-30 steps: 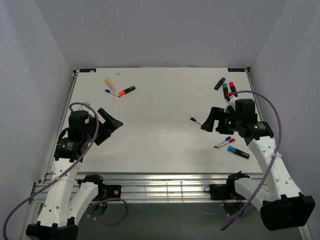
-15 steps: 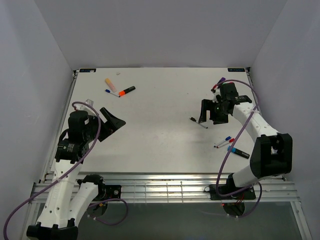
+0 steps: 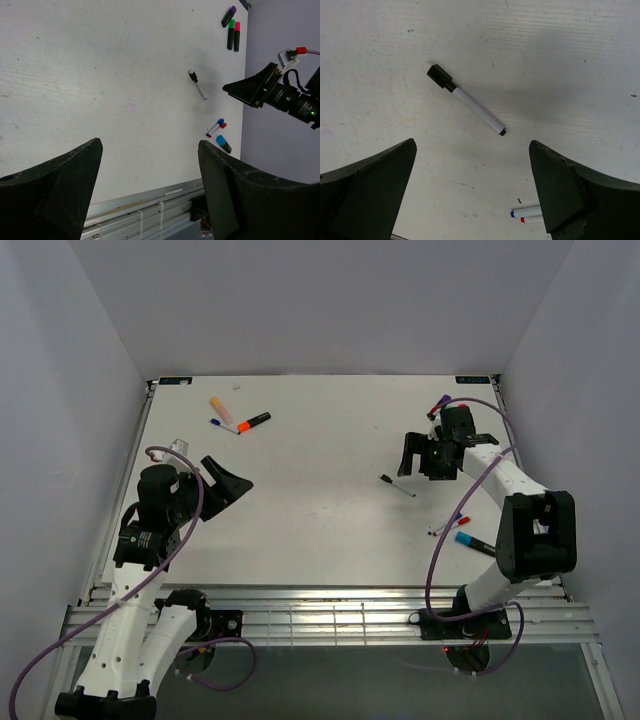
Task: Open the pen caps
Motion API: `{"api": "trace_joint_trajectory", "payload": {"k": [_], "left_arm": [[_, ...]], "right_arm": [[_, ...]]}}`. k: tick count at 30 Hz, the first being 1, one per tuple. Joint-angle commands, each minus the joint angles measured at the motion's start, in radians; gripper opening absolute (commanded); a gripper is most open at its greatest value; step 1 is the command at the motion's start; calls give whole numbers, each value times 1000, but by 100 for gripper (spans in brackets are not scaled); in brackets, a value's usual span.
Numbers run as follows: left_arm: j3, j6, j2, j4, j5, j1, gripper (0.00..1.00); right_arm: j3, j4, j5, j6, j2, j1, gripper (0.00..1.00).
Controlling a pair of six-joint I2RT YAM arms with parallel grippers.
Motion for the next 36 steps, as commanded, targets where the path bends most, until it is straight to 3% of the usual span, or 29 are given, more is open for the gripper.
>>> {"api": "trace_joint_trajectory", "payload": {"k": [1, 3, 8, 12, 25, 28, 29, 34, 36], "left_arm": [[-16, 28, -18, 37, 47, -1, 87], [-25, 30, -21, 57, 67, -1, 87], [-53, 25, -34, 105, 114, 0, 84], [-60, 27, -51, 123, 130, 0, 83], [-54, 44, -62, 123, 136, 0, 79], [-59, 47, -61, 123, 137, -1, 77], [-60, 47, -61, 123, 140, -1, 76], [-62, 48, -50, 123, 149, -1, 75], [-60, 51, -30, 123, 162, 0, 83]], "right_arm": [[11, 47, -39, -57, 52, 4, 100], [-7, 65, -56, -72, 63, 7, 100], [8, 75, -41, -86, 138, 35, 85], [25, 72, 51, -95, 171, 79, 81], [13, 96, 123, -120, 218, 140, 64], [3, 89, 142, -117, 221, 144, 56], [3, 84, 143, -115, 223, 144, 48], [-18, 72, 217, -100, 220, 174, 38], [-24, 69, 244, -92, 221, 183, 29]]}}
